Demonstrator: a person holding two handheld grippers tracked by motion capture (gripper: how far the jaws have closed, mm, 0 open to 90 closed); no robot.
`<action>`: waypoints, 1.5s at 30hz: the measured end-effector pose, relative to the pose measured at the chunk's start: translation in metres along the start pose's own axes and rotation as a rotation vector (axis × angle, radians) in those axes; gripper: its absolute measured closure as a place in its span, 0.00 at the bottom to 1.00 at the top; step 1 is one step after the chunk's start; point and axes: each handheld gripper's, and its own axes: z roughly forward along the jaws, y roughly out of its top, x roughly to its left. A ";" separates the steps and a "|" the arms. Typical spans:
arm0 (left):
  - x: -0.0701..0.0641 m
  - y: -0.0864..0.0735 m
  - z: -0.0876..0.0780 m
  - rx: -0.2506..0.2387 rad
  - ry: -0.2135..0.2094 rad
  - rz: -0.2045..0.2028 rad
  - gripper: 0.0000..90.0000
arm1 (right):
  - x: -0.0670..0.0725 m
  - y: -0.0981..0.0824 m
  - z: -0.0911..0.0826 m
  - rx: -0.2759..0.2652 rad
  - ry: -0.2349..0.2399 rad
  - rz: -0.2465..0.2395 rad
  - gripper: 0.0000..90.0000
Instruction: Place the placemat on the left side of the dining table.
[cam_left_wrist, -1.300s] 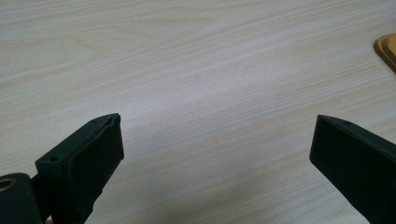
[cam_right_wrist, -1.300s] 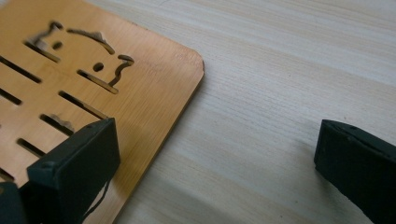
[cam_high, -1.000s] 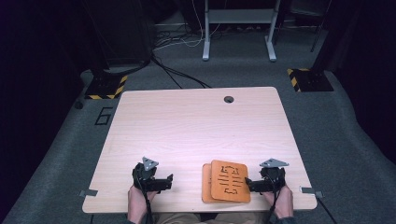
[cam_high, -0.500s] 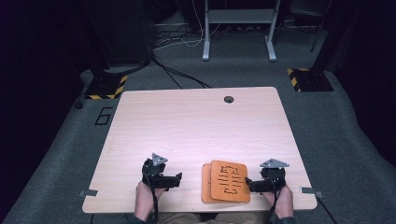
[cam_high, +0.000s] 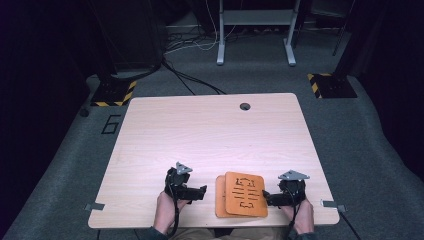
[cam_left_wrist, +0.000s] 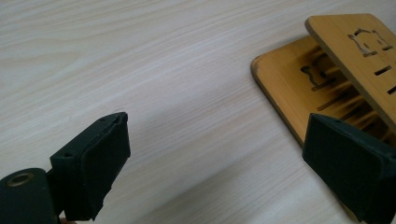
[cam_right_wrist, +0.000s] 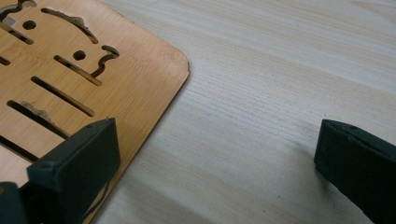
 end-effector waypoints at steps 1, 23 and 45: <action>-0.002 0.001 0.002 -0.003 -0.010 -0.002 0.08 | 0.000 0.000 0.000 0.001 0.003 0.000 0.00; -0.031 0.026 0.025 0.058 -0.174 -0.018 0.11 | 0.000 0.000 0.000 0.000 0.002 0.000 0.00; -0.051 0.041 0.046 0.165 -0.312 -0.019 0.27 | 0.000 0.000 0.000 0.000 -0.001 -0.002 0.00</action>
